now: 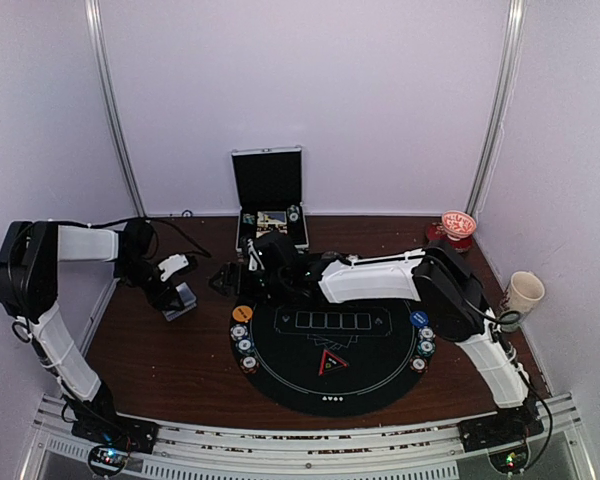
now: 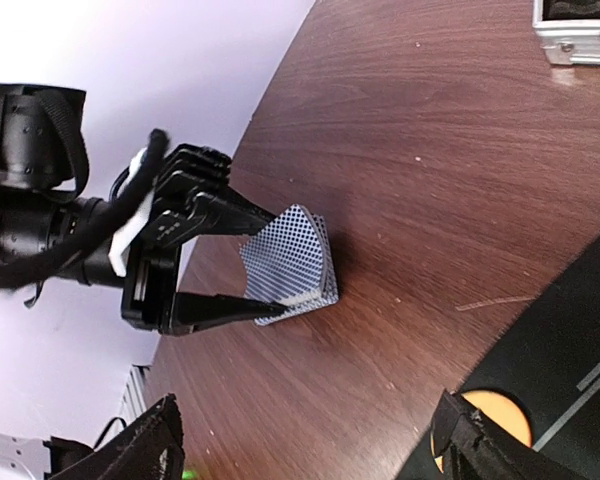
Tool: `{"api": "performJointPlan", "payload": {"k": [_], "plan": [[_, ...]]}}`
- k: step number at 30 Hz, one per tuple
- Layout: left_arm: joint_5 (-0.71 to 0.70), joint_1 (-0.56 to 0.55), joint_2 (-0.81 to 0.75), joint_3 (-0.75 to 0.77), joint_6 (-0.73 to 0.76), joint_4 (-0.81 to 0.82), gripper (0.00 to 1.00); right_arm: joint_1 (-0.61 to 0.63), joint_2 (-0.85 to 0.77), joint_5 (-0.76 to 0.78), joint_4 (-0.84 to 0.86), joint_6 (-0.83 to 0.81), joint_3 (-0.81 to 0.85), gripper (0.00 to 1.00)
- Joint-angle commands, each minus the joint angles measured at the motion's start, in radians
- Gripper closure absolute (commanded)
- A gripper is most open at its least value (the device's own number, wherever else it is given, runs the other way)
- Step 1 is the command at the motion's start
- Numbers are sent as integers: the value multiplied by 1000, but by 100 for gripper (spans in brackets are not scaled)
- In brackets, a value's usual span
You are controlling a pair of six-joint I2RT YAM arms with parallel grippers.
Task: Distribute texas hold em gaming equipment
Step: Pick up the face-down deck piles from the center of the board.
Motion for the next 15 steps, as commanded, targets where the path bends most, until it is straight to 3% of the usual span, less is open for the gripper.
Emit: {"api": "performJointPlan", "payload": {"k": [1, 15], "plan": [[39, -3, -56, -7, -3, 2, 48, -15, 80, -49, 97, 95, 86, 14], [162, -16, -122, -46, 7, -5, 48, -32, 229, -111, 245, 239, 191, 18]]}}
